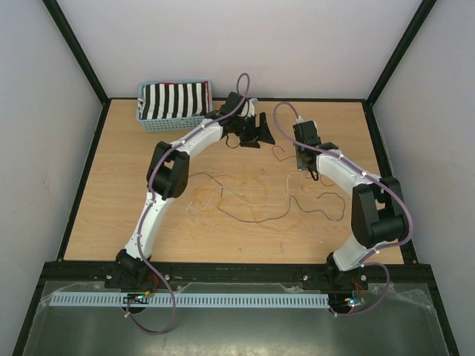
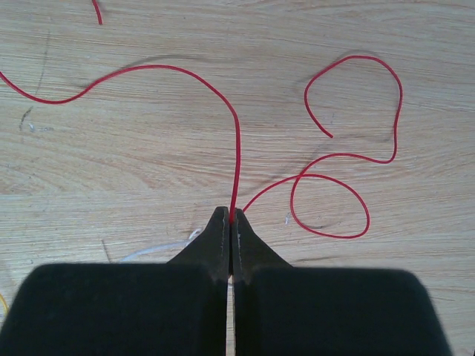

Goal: Zip-tie the wires
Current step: Pick up the cable at the center of the board.

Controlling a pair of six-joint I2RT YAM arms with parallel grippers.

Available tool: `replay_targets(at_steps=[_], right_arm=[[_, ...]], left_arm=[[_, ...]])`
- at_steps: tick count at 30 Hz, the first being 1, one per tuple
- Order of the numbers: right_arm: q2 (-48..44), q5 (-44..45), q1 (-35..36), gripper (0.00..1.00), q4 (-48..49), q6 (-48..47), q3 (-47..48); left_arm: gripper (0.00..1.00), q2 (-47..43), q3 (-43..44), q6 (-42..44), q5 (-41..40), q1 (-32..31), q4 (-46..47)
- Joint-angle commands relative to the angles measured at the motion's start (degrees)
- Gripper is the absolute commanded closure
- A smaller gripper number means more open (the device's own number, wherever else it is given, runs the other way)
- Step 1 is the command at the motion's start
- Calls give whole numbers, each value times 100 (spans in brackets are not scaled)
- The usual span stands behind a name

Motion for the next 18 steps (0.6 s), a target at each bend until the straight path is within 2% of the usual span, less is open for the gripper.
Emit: replay_targets(at_steps=[1, 9, 12, 15, 18], right_arm=[[-171, -88, -3, 100, 46, -51, -76], [-278, -150, -4, 100, 55, -62, -96], [-300, -159, -3, 100, 68, -64, -108], [-318, -165, -3, 100, 85, -58, -117], [-366, -42, -3, 100, 89, -111, -126]], left_arm=[[24, 393, 513, -309, -15, -190, 189], [29, 877, 826, -532, -199, -349, 162], [38, 968, 878, -587, -180, -396, 226], [52, 1045, 882, -700, -96, -441, 436], [78, 1077, 875, -787, -24, -452, 605]])
